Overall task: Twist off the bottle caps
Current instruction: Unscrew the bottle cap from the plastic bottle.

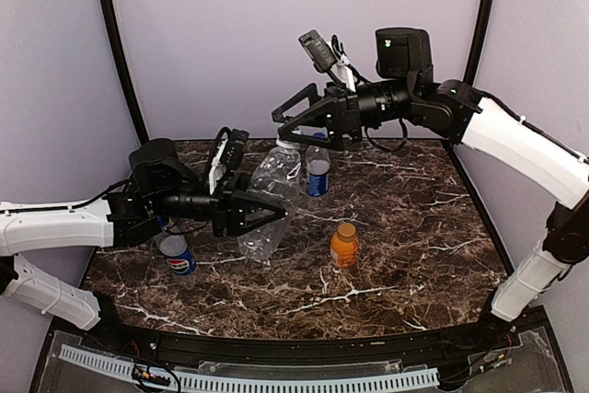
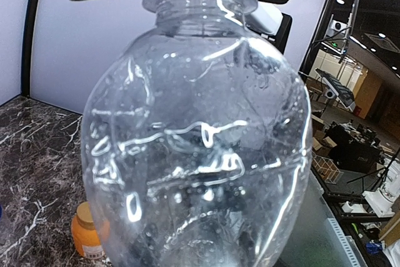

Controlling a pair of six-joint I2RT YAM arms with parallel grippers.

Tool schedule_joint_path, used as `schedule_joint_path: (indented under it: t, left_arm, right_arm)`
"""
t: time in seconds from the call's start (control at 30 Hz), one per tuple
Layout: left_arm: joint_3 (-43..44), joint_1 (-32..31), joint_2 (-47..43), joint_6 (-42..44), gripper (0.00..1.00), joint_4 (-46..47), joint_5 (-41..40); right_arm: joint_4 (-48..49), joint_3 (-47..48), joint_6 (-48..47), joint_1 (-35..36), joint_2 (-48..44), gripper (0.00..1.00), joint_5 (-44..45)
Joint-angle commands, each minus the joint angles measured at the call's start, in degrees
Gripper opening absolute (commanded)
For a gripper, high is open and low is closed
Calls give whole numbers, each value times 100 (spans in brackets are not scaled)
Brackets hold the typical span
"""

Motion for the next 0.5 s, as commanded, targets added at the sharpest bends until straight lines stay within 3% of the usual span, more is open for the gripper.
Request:
schedule_joint_path:
  t: [0.0, 0.2, 0.33, 0.47]
  left_arm:
    - [277, 0, -157, 283, 31, -384, -626]
    - [404, 0, -54, 308, 31, -541, -1000]
    - [479, 2, 9, 308, 32, -615, -1176]
    - [518, 0, 25, 342, 32, -701, -1321]
  right_arm:
    - [102, 85, 759, 10, -305, 86, 1121]
    - [-446, 387, 1313, 185, -136, 86, 2817]
    - [-449, 359, 1429, 220, -72, 84, 2977]
    - [-454, 362, 1435, 236, 7, 76, 2889]
